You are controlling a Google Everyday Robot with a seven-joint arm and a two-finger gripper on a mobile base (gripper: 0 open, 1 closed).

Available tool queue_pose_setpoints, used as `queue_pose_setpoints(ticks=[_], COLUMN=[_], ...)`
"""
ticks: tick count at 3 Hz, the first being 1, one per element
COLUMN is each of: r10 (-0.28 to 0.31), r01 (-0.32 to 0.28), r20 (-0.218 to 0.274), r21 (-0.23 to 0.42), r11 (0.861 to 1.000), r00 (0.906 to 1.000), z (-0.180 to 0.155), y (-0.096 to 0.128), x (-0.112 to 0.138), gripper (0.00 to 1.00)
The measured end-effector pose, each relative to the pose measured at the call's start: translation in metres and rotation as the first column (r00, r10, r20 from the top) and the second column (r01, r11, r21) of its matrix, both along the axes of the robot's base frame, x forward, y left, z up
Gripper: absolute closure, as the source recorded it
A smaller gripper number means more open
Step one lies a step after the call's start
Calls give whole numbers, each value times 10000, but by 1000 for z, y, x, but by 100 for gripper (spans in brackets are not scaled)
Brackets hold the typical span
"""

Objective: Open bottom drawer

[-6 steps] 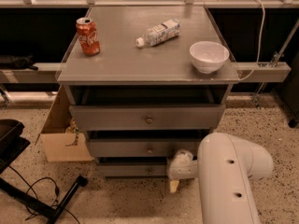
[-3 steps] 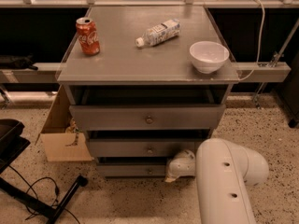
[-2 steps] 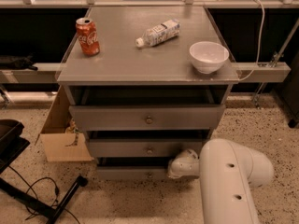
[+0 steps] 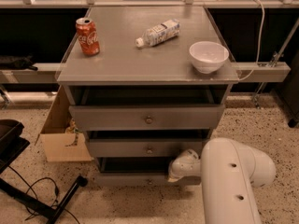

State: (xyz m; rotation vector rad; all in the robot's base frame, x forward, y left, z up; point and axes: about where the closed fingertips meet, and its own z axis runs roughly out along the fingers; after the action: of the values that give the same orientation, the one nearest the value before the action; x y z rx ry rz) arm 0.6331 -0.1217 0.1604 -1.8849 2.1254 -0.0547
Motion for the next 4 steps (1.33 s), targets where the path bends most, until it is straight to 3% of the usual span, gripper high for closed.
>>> queue_pose_setpoints(ticks=[4], r10=[-58], r01=[50], r20=[-507], r21=[-157], r11=[9999], r00=[9987], z=[3], y=[-16], x=[-30], gripper=[100])
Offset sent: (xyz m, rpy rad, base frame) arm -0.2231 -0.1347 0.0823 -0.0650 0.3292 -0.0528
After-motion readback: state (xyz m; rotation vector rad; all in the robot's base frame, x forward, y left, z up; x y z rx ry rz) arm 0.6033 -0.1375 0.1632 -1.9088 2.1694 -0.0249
